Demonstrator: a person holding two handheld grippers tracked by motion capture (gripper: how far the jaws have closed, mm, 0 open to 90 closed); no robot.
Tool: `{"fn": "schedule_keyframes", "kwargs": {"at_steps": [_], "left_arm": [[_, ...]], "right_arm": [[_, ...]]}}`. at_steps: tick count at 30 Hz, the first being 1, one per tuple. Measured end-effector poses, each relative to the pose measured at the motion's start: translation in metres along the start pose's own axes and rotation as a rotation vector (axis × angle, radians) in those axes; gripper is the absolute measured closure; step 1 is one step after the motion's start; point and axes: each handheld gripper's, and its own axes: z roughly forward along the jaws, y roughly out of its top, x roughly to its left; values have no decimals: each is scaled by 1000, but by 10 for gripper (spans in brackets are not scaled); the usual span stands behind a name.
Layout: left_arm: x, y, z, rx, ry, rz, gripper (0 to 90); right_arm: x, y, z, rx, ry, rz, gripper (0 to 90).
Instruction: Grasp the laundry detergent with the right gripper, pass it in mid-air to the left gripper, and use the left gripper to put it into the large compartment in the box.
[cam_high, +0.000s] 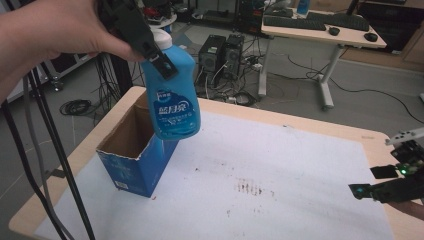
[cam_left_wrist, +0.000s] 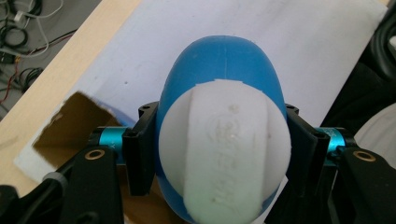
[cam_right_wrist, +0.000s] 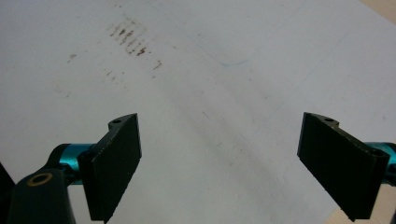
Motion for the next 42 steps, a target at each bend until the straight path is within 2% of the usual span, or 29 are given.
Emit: {"fn": "schedule_keyframes", "kwargs": {"at_steps": [4, 6, 7, 10, 12, 13, 14, 20, 26, 31, 33, 36, 42], "left_arm": [[10, -13, -10, -4, 50, -57, 379], [10, -13, -10, -4, 50, -57, 379], [16, -20, -14, -5, 80, -94, 379], [24, -28, -17, 5, 120, -138, 379], [28, -33, -17, 12, 144, -164, 379], [28, -33, -17, 12, 144, -164, 379], [33, -38, -15, 22, 169, -191, 379], [42, -49, -5, 41, 194, -229, 379], [45, -57, 13, 86, 209, -243, 378], [47, -65, 30, 106, 200, -251, 378], [50, -74, 47, 131, 180, -261, 378], [52, -81, 62, 143, 167, -259, 378], [54, -94, 87, 164, 168, -264, 378]], "right_arm": [[-7, -3, 0, 4, -12, 21, 131], [-8, -3, 1, 2, -14, 26, 131], [-8, -3, 1, 2, -14, 26, 131], [-12, -3, 1, -2, -21, 35, 131], [-15, -4, 2, -5, -25, 37, 131], [-15, -4, 2, -5, -25, 37, 131], [-16, -4, 2, -5, -26, 38, 131], [-20, -7, 0, -8, -35, 51, 132], [-23, -8, -5, -6, -55, 46, 131], [-26, -8, -10, -14, -64, 45, 131], [-28, -10, -12, -30, -55, 64, 132], [-28, -11, -13, -29, -57, 62, 131], [-27, -14, -14, -24, -64, 58, 131]]}}
